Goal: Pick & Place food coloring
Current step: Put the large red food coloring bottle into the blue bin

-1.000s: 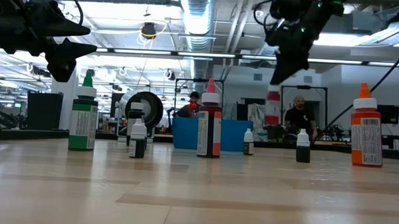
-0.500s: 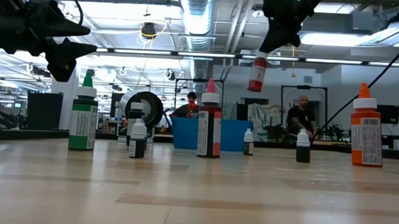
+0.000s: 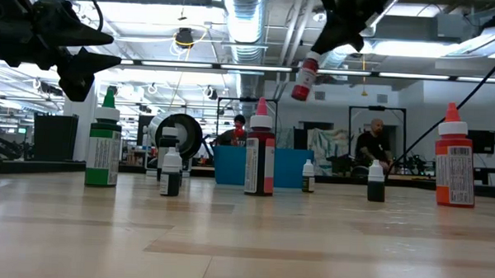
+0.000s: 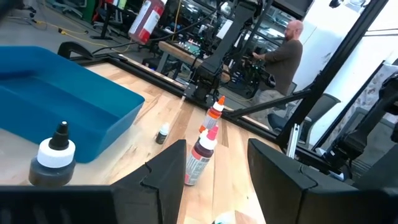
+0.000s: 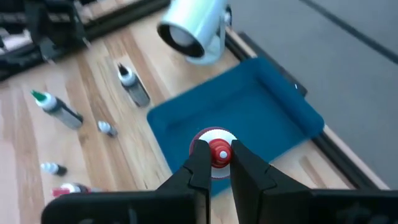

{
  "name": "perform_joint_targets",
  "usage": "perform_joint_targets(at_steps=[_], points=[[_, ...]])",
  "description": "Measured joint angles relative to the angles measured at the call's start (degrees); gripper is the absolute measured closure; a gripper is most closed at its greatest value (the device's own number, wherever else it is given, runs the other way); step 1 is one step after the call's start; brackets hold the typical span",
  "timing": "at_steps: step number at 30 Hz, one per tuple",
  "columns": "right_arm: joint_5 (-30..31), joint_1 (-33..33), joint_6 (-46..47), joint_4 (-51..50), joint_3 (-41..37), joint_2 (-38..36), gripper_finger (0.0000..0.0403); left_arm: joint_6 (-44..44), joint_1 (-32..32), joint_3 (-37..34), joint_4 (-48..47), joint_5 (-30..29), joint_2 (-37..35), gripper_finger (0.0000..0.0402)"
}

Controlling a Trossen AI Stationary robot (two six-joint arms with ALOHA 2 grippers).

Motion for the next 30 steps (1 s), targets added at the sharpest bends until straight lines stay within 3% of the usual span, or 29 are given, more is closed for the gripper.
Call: perform_joint_targets(at_steps=[14, 22, 30], points=[[0.06, -2.68, 3.13, 9.31, 0.49, 2.65, 0.0378, 0.31, 0.02, 0.0, 0.07, -0.17, -0.02, 0.0239], [-0.02, -3.28, 0.89, 7.64, 11.31, 15.04, 0.0378, 0.44, 0.02, 0.0, 0.15, -0.58, -0.02, 0.0239], [0.47, -4.24, -3.22, -4.25, 26.78, 27.26, 0.0377, 0.42, 0.02, 0.0, 0.15, -0.58, 0.0, 0.0239]])
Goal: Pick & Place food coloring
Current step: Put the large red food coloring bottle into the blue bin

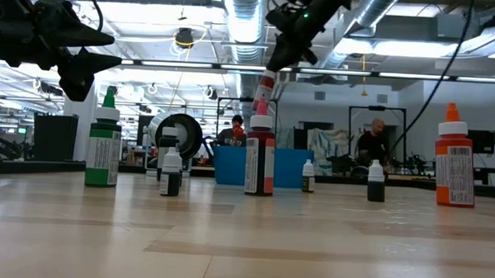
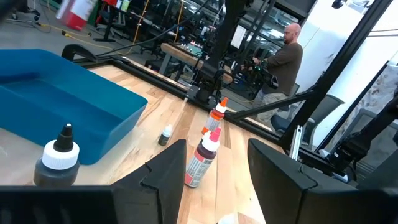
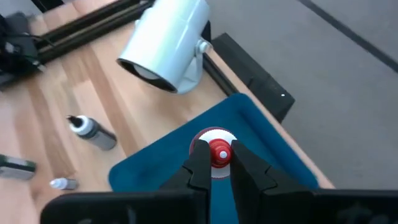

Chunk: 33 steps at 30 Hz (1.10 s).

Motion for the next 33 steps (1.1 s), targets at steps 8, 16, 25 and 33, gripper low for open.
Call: perform_joint_targets(at_steps=[8, 16, 25, 33], points=[[1.2, -1.46, -2.25, -5.05, 4.98, 6.25, 0.0381, 0.02, 0.0, 0.0, 0.0, 0.0, -0.02, 0.0239], [3.64, -3.3, -3.7, -10.14, 5.04, 9.45, 0.038, 1.37, 0.0, 0.0, 0.04, -0.78, -0.01, 0.0239], [4.21, -4.09, -5.17, -3.56, -1.1, 10.24, 0.0378, 1.55, 0.0, 0.0, 0.04, -0.85, -0.02, 0.0239], [5.97, -4.59, -5.69, 0.63, -5.89, 10.2, 0.038, 1.57, 0.0, 0.0, 0.04, -0.92, -0.01, 0.0239]])
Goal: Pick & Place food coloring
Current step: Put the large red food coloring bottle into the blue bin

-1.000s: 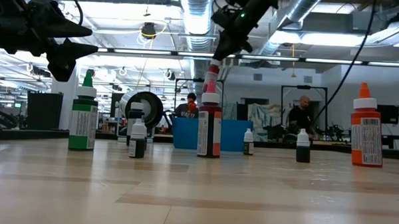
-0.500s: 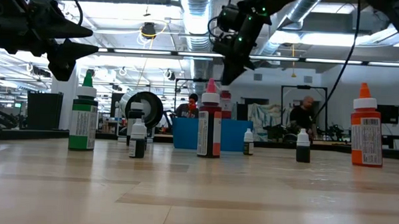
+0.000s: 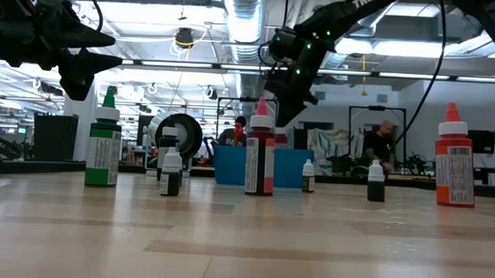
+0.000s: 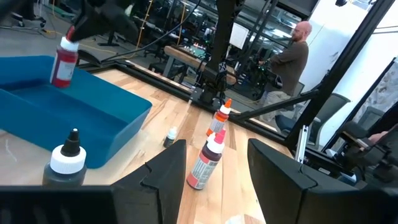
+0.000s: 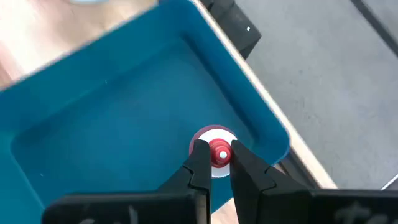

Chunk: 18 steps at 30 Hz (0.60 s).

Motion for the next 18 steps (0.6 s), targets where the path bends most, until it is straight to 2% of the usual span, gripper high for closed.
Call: perform_joint_targets(at_steps=[8, 18], points=[[2.45, -0.74, -0.1, 4.54, -4.1, 0.02, 0.0374, 0.0, 0.0, 0.0, 0.0, -0.02, 0.0, 0.0239], [2.77, -1.81, 0.04, 6.22, -5.04, 1.01, 0.0366, 0.02, 0.0, 0.0, 0.0, -0.06, 0.0, 0.0239]])
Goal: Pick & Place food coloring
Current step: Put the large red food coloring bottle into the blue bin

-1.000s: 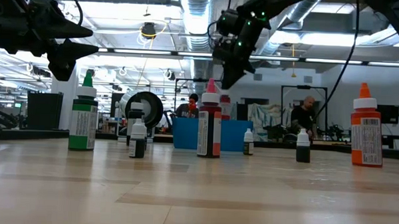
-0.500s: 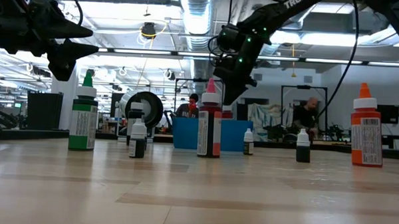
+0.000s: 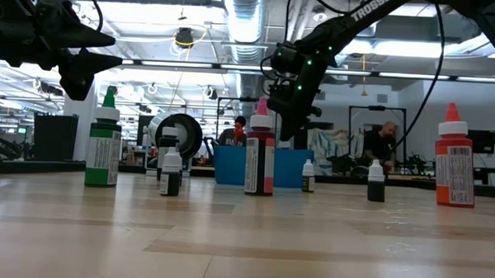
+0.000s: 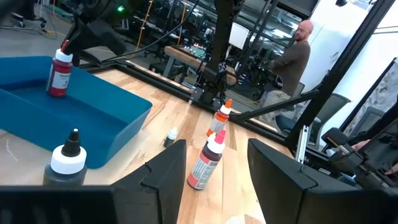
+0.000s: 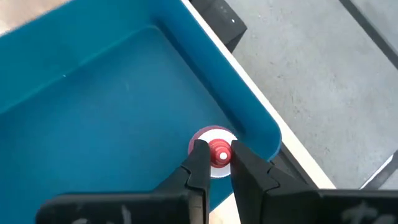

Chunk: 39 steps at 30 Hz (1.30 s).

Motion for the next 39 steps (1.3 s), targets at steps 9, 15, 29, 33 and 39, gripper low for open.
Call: perform_joint_targets(at_steps=[9, 15, 29, 33, 39], points=[[-0.17, -0.17, -0.28, 0.41, 0.17, 0.73, 0.0354, 0.0, 0.0, 0.0, 0.0, -0.08, 0.0, 0.0239], [-0.17, -0.17, -0.57, 0.02, 0.15, 0.73, 0.0347, -0.02, 0.0, 0.0, 0.0, -0.08, 0.0, 0.0239], [-0.17, -0.15, -1.11, -0.08, 0.15, 0.75, 0.0346, 0.0, 0.0, 0.0, 0.0, -0.07, 0.01, 0.0239], [-0.15, -0.13, -2.44, -0.24, 0.15, 0.75, 0.0346, 0.0, -0.02, 0.0, 0.0, -0.05, 0.0, 0.0239], [-0.15, -0.13, -2.64, -0.24, 0.13, 0.75, 0.0346, -0.01, -0.01, 0.0, 0.0, -0.05, 0.01, 0.0239]])
